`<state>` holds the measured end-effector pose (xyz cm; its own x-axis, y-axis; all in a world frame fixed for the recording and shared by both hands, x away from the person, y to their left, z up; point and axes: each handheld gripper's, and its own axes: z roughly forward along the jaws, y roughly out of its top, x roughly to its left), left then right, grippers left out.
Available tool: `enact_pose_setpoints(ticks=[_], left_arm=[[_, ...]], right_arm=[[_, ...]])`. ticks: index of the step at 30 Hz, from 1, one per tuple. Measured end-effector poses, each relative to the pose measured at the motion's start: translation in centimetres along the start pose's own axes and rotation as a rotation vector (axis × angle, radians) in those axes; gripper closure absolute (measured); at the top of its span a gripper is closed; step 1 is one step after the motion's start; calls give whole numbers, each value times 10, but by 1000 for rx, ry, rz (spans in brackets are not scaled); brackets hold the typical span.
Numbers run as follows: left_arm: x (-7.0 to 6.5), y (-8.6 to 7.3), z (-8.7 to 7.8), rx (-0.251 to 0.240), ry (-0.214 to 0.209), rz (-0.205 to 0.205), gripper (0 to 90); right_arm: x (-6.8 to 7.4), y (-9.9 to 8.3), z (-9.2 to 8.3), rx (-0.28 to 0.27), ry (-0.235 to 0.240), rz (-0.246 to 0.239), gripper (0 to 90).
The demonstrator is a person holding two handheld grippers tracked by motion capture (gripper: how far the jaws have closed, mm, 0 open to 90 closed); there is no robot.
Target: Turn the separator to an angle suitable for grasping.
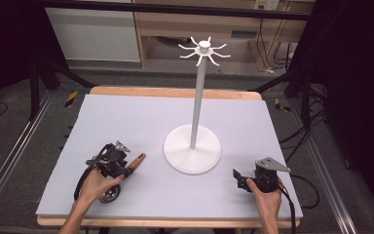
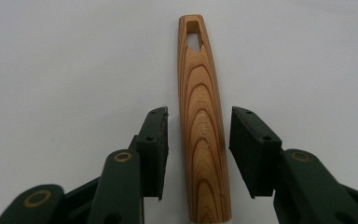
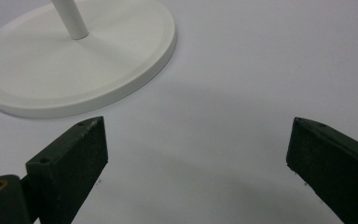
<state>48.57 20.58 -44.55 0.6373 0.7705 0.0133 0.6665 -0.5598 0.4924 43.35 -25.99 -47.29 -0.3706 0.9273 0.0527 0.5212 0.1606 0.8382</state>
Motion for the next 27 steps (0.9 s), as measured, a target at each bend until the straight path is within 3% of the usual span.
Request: enact_pose_setpoints(ticks=[9,14,27], left_arm=[[2,7,11,56,-23,12,624],[0,10,13,77,-11,20,638],[1,12,14,91,-16,-14,655]], right_arm=[[0,0,0,9,8,10,58],[0,0,1,14,14,11,59],[1,0,2,23,20,10,59]])
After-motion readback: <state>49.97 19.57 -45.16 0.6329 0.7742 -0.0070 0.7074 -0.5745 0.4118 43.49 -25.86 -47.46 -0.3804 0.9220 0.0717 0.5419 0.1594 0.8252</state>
